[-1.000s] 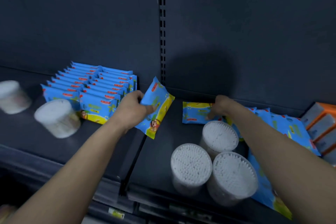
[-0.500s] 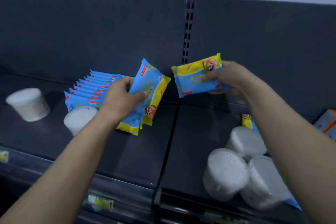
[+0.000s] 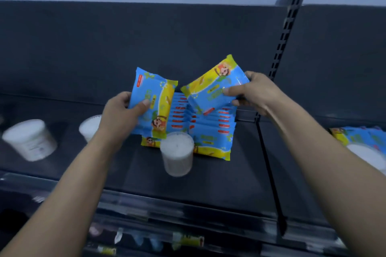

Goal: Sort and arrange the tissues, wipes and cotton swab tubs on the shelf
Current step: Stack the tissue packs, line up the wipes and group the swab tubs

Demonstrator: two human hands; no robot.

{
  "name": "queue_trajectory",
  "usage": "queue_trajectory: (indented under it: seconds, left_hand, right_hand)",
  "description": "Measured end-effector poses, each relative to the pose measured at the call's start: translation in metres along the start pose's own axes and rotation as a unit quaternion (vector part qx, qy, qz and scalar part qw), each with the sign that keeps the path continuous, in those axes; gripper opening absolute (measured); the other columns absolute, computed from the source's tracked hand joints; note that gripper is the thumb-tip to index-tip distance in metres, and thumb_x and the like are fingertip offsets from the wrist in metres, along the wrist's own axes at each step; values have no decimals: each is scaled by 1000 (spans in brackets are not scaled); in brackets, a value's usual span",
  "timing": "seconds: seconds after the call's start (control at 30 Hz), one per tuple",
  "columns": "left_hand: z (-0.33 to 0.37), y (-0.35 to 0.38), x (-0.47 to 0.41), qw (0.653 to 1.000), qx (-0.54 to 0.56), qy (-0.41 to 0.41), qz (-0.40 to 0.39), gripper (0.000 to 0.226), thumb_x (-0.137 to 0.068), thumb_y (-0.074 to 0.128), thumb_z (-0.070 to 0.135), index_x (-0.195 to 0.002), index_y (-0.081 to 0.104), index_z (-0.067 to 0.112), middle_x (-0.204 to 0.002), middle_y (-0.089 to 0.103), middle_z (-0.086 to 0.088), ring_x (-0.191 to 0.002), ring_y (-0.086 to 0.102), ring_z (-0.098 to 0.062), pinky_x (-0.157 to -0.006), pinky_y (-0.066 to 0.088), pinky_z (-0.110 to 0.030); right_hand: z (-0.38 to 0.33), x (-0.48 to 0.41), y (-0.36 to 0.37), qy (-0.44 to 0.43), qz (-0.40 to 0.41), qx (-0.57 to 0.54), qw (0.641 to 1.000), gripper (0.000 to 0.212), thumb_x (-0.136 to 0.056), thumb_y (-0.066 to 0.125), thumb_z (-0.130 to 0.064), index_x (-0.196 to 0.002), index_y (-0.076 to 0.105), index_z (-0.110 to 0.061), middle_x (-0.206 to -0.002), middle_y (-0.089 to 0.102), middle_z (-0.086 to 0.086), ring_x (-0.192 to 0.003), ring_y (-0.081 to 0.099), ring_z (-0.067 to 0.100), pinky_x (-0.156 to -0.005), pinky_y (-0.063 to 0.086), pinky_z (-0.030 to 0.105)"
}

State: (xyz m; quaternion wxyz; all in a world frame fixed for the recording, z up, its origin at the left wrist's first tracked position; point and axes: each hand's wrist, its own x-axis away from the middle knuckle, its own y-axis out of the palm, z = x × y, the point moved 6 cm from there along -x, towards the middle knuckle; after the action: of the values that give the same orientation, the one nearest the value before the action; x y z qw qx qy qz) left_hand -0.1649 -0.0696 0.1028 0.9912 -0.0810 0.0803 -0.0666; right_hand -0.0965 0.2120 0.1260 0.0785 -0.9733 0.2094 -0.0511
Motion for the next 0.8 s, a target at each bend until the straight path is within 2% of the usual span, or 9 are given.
queue_trajectory:
  seconds: [0.13,0.2,0.27,0.37,0.5,0.57,0.67,0.73,0.8]
  left_hand:
    - [-8,-19,-2,998,-57,20,14,14,-85,64,14,-97,60,7,-84,67,-1,-68,63,-10,-63,52,-25]
    - [-8,-24,-1,995,-86,45,14,12,-84,65,9,-95,59,4,-80,65,3,-59,60,1,-55,48,-13]
    - [-10,-29,0,990,-130,57,7,10,-83,65,6,-91,59,4,-76,63,4,-54,58,3,-48,42,-6]
    - [-20,-36,2,978,-195,70,-20,9,-81,68,6,-86,61,7,-75,66,1,-53,55,3,-48,41,-7]
    - [-37,-35,-2,952,-291,79,-60,12,-76,72,9,-81,65,17,-66,63,4,-57,55,-3,-52,40,-12]
    - [-44,-26,-7,936,-329,77,-104,16,-74,73,10,-79,64,21,-69,63,5,-64,57,-10,-55,41,-18]
    - [-55,-8,-17,911,-364,83,-177,17,-72,75,13,-80,65,24,-75,65,6,-69,57,-10,-61,41,-22]
    - [-60,1,-25,899,-376,94,-206,19,-70,77,14,-86,69,20,-83,64,5,-78,58,-13,-68,42,-25]
    - [-65,8,-32,886,-385,115,-230,21,-69,78,15,-88,70,18,-85,60,4,-83,56,-15,-72,42,-27]
  right_hand:
    - [-17,2,16,-67,30,-26,997,22,-73,72,5,-83,63,-12,-79,70,3,-63,67,16,-65,56,32]
    - [-23,4,25,-96,6,-16,995,21,-75,70,7,-79,64,-13,-76,70,4,-59,67,14,-67,58,35]
    - [-23,5,36,-117,-33,50,991,18,-78,68,5,-83,66,-13,-81,69,10,-66,65,20,-73,57,41]
    - [-17,5,57,-162,-86,188,965,16,-81,69,-7,-93,68,-18,-93,72,14,-81,67,28,-81,55,47]
    - [-12,10,72,-187,-102,368,905,24,-81,69,-20,-105,69,-26,-94,67,-4,-88,62,16,-79,47,26]
    - [-8,13,76,-158,-109,438,878,34,-81,69,-23,-115,66,-28,-101,65,-3,-90,56,12,-79,42,22]
    - [3,17,80,-123,-128,531,828,43,-84,61,-12,-125,61,-25,-111,64,2,-102,56,19,-78,38,20]
    - [16,16,83,-98,-137,547,820,35,-82,55,-3,-109,67,-22,-92,64,-2,-96,54,24,-68,39,20]
    - [29,13,85,-73,-118,544,827,31,-79,55,1,-67,52,-27,-64,41,-12,-80,43,20,-52,31,18]
